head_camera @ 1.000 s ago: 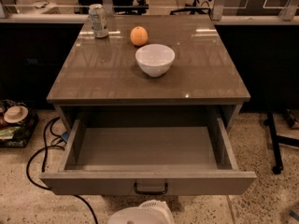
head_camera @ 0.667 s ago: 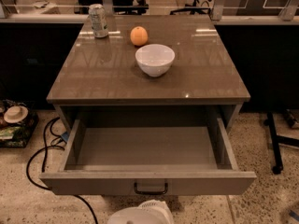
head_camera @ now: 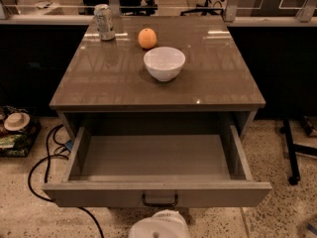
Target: Open top drawer
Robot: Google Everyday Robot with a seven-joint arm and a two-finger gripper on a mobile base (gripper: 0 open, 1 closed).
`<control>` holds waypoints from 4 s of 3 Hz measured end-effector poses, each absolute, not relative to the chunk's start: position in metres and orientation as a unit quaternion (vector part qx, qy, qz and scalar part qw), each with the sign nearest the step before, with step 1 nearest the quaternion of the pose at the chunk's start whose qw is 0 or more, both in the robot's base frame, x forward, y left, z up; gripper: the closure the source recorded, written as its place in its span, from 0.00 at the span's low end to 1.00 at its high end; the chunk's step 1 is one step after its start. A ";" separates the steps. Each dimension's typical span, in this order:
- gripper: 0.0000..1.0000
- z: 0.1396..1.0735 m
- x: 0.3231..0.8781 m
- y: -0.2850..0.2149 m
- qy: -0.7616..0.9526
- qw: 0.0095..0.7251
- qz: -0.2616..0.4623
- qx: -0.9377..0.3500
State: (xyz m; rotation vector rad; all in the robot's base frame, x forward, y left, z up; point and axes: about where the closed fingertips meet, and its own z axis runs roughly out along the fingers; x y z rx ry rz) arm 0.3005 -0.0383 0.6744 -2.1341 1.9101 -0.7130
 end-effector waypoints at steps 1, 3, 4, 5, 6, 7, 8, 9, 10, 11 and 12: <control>0.48 0.655 0.322 -0.074 0.648 0.125 -0.216 -0.719; 0.03 0.645 0.386 -0.134 0.665 0.216 -0.173 -0.694; 0.00 0.645 0.388 -0.136 0.666 0.218 -0.173 -0.692; 0.00 0.649 0.391 -0.136 0.666 0.219 -0.178 -0.690; 0.00 0.671 0.408 -0.145 0.661 0.223 -0.204 -0.687; 0.02 0.701 0.439 -0.161 0.652 0.233 -0.234 -0.683; 0.18 0.724 0.465 -0.176 0.647 0.247 -0.255 -0.675; 0.41 0.727 0.468 -0.177 0.647 0.248 -0.257 -0.674; 0.65 0.726 0.468 -0.177 0.647 0.248 -0.256 -0.674; 0.89 0.724 0.468 -0.176 0.647 0.247 -0.254 -0.675; 1.00 0.723 0.468 -0.176 0.647 0.247 -0.253 -0.675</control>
Offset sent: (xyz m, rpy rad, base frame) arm 0.1228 -0.1537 -0.0396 0.3996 -0.0825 -0.0734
